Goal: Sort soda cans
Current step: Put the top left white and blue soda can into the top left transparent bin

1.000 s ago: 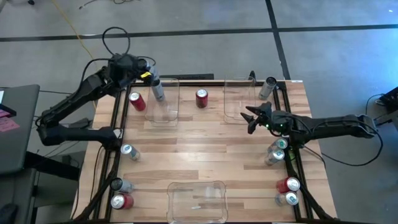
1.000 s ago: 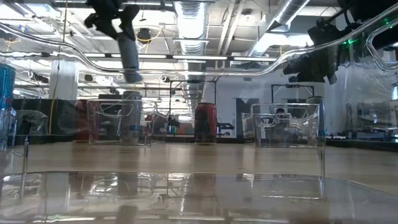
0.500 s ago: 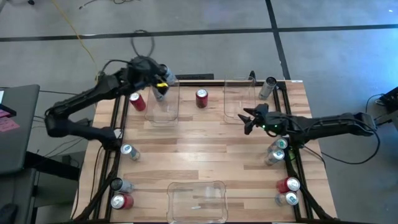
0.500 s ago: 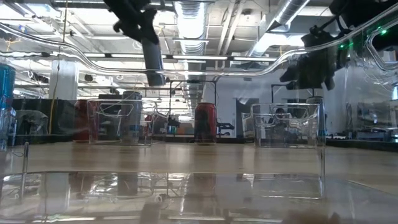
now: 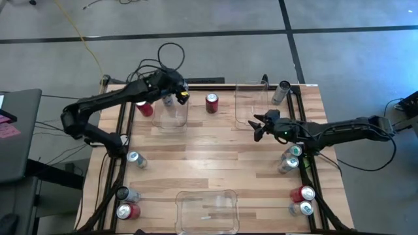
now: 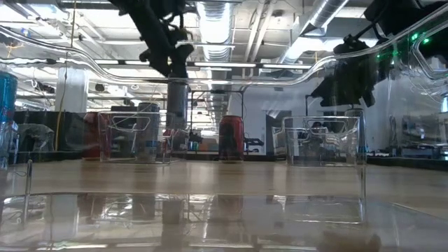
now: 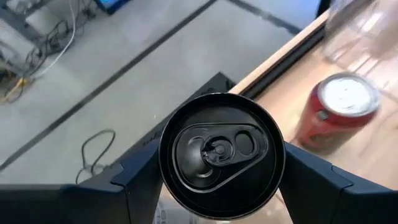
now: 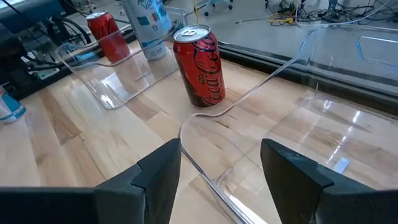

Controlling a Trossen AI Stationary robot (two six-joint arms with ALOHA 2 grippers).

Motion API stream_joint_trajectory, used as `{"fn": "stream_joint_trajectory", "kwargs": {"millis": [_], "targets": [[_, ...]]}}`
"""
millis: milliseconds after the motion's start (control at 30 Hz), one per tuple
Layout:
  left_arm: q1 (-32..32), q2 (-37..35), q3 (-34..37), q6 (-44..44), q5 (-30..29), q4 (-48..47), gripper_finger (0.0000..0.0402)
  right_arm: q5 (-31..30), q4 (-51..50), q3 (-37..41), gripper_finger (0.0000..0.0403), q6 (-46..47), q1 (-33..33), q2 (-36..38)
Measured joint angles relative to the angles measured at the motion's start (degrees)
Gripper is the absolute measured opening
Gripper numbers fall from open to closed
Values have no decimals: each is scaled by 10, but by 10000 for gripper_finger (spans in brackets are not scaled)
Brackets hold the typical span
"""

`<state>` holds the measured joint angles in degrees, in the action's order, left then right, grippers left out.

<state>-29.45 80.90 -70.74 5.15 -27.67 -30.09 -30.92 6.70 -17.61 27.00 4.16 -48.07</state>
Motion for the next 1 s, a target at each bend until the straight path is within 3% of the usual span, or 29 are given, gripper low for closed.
{"fn": "stream_joint_trajectory", "kwargs": {"millis": [233, 533, 1000], "targets": [[-23, 9, 56, 55, -21, 21, 262, 0, 0, 0, 242, 0, 1, 0], [-35, 5, 108, 63, 1, 103, 262, -1, 1, 0, 242, 0, 1, 0], [-43, 11, 111, 70, 10, 104, 269, -2, 2, 0, 242, 2, 1, 0]]}}
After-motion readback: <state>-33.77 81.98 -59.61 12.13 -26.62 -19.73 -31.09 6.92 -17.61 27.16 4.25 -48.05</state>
